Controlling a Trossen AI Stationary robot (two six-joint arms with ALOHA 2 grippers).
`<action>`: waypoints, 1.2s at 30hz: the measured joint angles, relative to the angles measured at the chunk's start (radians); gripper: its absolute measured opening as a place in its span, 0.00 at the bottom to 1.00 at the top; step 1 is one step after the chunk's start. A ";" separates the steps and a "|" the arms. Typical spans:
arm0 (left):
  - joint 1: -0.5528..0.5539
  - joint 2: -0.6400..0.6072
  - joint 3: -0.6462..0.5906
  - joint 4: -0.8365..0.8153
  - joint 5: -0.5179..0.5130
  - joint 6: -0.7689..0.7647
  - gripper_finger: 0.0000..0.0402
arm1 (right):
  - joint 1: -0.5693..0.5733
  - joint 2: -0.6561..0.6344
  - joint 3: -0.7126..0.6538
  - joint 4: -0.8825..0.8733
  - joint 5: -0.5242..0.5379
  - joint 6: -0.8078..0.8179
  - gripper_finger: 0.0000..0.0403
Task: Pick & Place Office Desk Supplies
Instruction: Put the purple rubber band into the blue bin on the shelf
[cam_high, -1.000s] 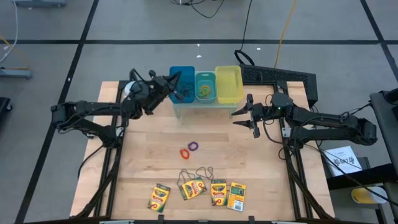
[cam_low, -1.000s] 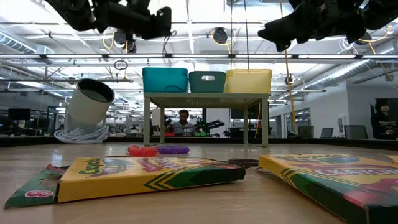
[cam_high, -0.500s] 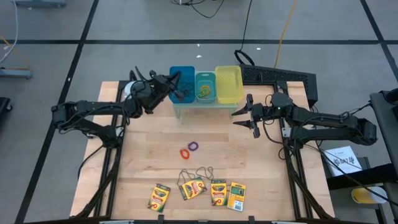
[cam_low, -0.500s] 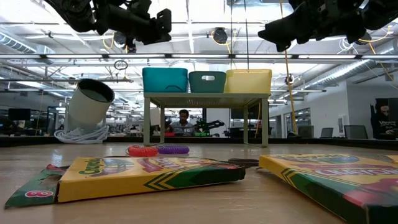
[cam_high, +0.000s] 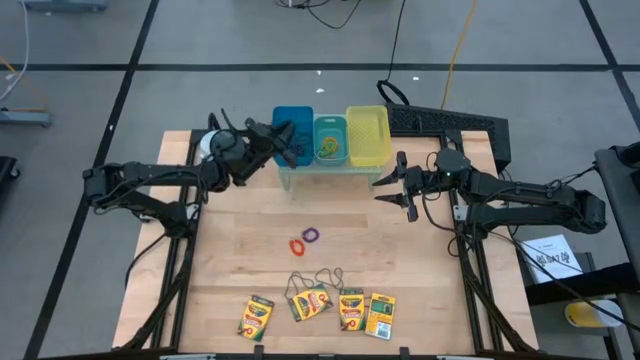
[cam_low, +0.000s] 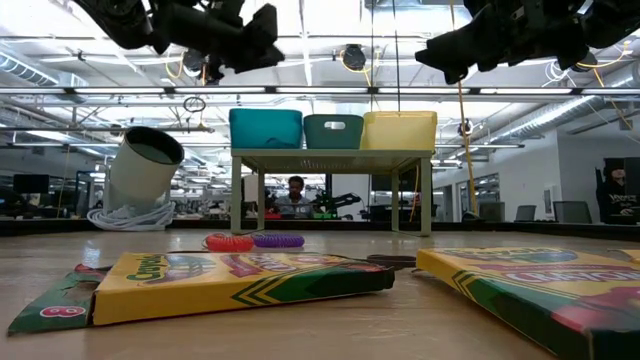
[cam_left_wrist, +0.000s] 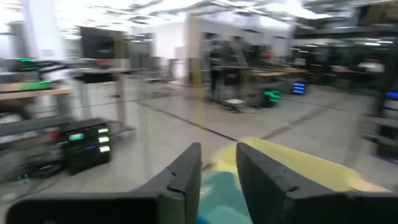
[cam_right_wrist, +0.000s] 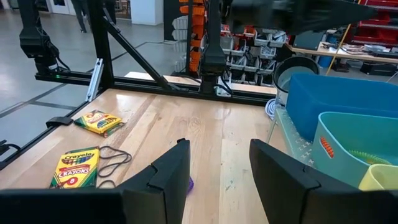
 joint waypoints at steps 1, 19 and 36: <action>-0.012 0.000 0.000 -0.002 0.027 0.004 0.30 | 0.000 0.000 0.000 0.000 0.000 0.000 0.38; -0.242 0.000 0.000 -0.205 0.425 -0.086 0.37 | 0.000 0.000 0.000 0.001 0.000 0.000 0.38; -0.363 0.000 0.000 -0.426 0.436 -0.200 0.37 | 0.000 0.000 0.000 0.001 0.000 0.022 0.38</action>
